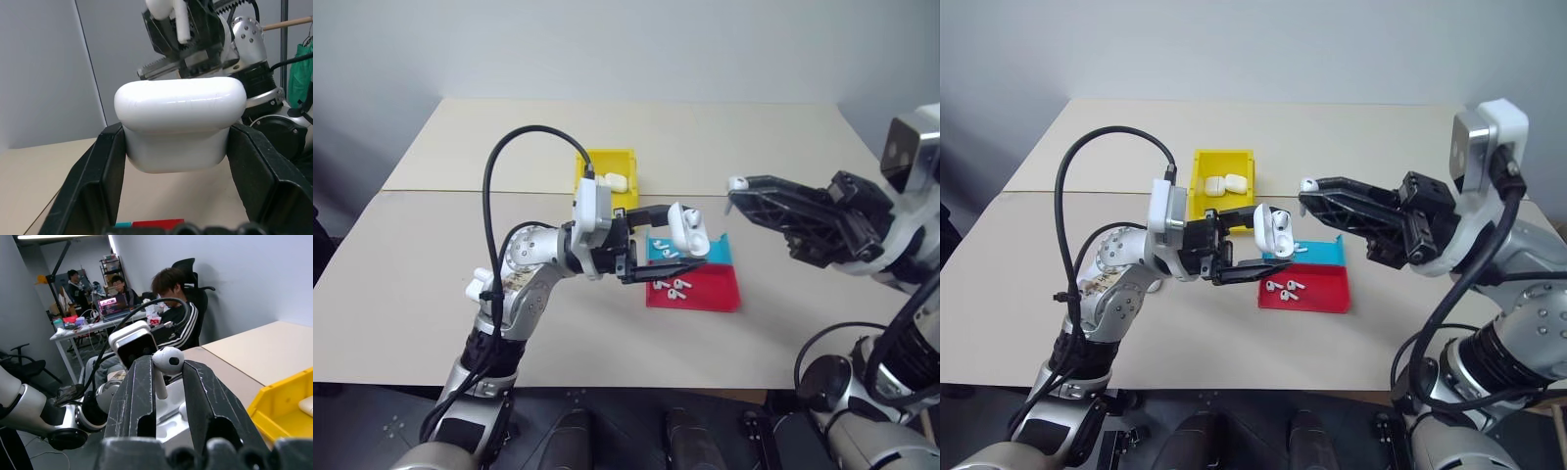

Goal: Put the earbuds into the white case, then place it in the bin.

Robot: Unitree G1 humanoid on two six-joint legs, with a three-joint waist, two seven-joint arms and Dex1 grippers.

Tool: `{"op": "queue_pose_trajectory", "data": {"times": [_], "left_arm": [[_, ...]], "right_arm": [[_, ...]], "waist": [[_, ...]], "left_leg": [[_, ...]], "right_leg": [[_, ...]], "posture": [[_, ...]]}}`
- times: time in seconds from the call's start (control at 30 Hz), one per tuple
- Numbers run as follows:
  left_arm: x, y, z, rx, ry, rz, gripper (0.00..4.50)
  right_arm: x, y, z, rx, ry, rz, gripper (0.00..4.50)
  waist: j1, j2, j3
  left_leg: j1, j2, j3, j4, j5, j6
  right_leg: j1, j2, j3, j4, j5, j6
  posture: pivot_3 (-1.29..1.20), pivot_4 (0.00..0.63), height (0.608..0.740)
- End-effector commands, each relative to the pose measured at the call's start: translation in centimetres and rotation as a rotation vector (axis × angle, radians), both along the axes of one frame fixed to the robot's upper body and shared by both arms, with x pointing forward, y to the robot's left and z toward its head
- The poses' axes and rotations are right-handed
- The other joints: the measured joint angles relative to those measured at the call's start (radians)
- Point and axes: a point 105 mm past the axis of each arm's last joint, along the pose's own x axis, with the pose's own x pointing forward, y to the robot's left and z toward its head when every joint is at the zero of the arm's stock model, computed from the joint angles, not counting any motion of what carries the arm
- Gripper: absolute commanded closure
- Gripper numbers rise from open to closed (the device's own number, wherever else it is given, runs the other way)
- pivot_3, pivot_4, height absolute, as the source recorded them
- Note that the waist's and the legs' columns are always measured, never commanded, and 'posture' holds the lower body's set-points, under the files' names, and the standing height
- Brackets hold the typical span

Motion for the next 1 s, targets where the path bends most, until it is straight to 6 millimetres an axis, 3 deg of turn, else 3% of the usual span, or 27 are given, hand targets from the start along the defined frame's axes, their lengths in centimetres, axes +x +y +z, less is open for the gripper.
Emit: {"op": "queue_pose_trajectory", "data": {"times": [0.03, 0.43, 1.0], "left_arm": [[-0.7, 0.0, 1.1, -0.022, -0.040, -0.023, 1.70], [-0.9, 0.0, 1.2, -0.042, -0.034, -0.023, 1.70], [-1.0, 0.0, 1.0, -0.047, -0.028, -0.015, 1.70]], "right_arm": [[-0.7, 0.4, 0.5, 0.017, -0.053, 0.038, 3.88], [-0.5, 1.7, -1.2, -0.032, -0.036, 0.046, 3.88], [-0.3, 1.7, -2.6, -0.065, -0.047, 0.037, 3.88]], "waist": [[-0.002, 0.000, 0.000], [-0.003, 0.000, 0.000], [-0.001, 0.000, 0.000]], "left_leg": [[0.000, 0.000, 0.000, 0.000, 0.000, 0.000], [0.000, 0.000, 0.000, 0.000, 0.000, 0.000], [0.000, 0.000, 0.000, 0.000, 0.000, 0.000]], "right_leg": [[0.000, 0.000, 0.000, 0.000, 0.000, 0.000], [0.000, 0.000, 0.000, -0.001, 0.000, 0.000], [0.001, 0.001, 0.000, -0.002, 0.000, 0.000]], "posture": [[0.00, 0.150, 0.740], [0.00, 0.150, 0.740], [0.00, 0.150, 0.740]]}}
